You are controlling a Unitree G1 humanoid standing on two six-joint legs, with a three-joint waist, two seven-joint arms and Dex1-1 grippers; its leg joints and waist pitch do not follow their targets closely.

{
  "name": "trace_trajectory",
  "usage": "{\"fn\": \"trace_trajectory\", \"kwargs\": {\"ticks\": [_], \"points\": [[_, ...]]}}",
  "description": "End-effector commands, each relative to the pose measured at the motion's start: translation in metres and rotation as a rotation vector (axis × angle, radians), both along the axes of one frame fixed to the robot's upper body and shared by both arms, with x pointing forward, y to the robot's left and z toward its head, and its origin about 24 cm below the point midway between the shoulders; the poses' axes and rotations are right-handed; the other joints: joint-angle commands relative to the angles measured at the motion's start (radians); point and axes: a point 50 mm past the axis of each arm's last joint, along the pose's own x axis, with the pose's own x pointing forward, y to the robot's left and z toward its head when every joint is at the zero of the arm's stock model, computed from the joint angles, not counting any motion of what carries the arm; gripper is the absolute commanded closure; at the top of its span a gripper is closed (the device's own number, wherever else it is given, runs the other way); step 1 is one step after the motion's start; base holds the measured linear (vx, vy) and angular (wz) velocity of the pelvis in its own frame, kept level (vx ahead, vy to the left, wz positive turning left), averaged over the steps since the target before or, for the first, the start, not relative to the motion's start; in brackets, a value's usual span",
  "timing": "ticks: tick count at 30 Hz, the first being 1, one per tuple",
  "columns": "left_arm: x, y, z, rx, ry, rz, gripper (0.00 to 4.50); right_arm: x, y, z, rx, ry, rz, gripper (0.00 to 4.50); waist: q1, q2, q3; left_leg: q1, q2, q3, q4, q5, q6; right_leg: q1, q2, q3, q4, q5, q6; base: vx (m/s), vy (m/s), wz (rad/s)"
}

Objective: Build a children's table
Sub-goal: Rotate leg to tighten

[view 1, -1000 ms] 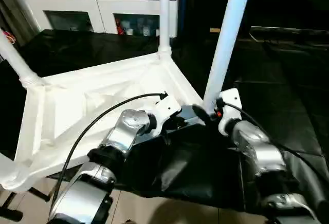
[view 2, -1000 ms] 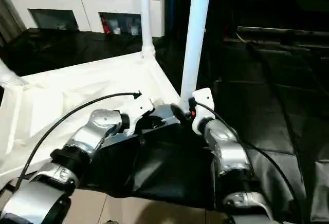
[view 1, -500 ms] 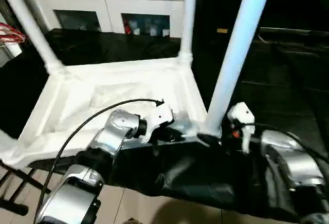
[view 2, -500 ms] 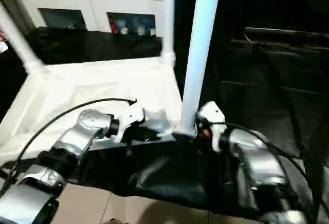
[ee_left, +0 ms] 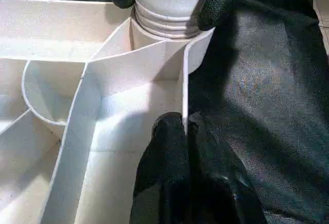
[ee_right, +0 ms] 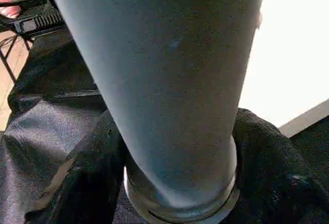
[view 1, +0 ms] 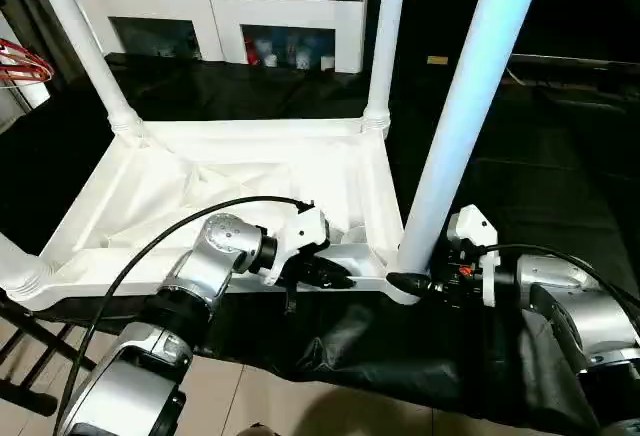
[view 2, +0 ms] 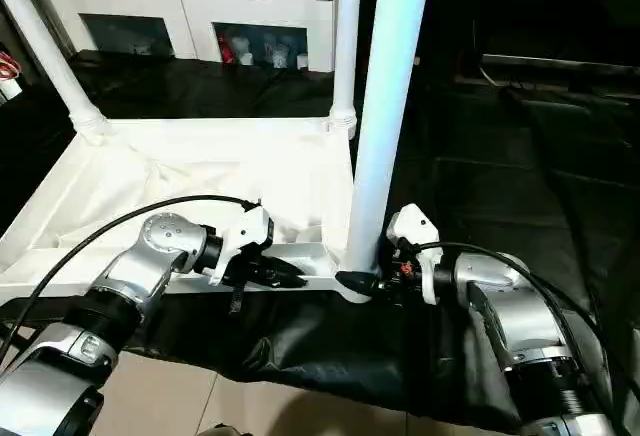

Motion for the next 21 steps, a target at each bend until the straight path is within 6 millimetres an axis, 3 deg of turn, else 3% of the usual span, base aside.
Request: {"fn": "trace_trajectory", "kwargs": {"ticks": [1,5,8,14,19,21], "points": [[0.009,-0.021,0.019,-0.100,-0.103,0.048,4.50,-0.009,0.032,-0.006,0.044,0.001,0.108,1.83,-0.003,-0.021,-0.069,0.007,0.036,-0.007,-0.064,-0.209,0.070,0.051,-0.056,0.040,-0.080,-0.228,-0.226,0.000,0.000,0.00],[0.014,-0.032,0.022,-0.121,-0.121,0.123,4.50,0.009,0.038,-0.013,0.037,-0.036,-0.106,1.85,-0.013,-0.021,-0.068,0.007,0.032,-0.009,-0.067,-0.223,0.050,0.050,-0.057,0.038,-0.084,-0.270,-0.211,0.000,0.000,0.00],[0.018,-0.044,0.024,-0.138,-0.137,0.184,4.50,0.024,0.048,-0.018,0.059,-0.036,-0.292,1.85,-0.029,-0.020,-0.067,0.008,0.028,-0.011,-0.070,-0.237,0.030,0.050,-0.054,0.036,-0.086,-0.290,-0.203,0.000,0.000,0.00],[0.022,-0.065,0.026,-0.132,-0.173,0.266,4.50,0.043,0.068,-0.023,0.046,-0.033,-0.525,1.86,-0.041,-0.018,-0.072,0.006,0.025,-0.009,-0.065,-0.190,0.043,0.052,-0.052,0.039,-0.080,-0.202,-0.218,0.000,0.000,0.00],[0.021,-0.072,0.026,-0.140,-0.186,0.272,4.50,0.050,0.080,-0.020,0.069,-0.045,-0.540,1.86,-0.044,-0.015,-0.073,0.006,0.025,-0.007,-0.063,-0.177,0.062,0.056,-0.052,0.038,-0.077,-0.147,-0.235,0.000,0.000,0.00],[0.021,-0.072,0.026,-0.145,-0.187,0.271,4.50,0.050,0.080,-0.019,0.080,-0.048,-0.529,1.30,-0.044,-0.016,-0.073,0.005,0.025,-0.007,-0.063,-0.179,0.064,0.057,-0.052,0.039,-0.077,-0.150,-0.234,0.000,0.000,0.00]]}}
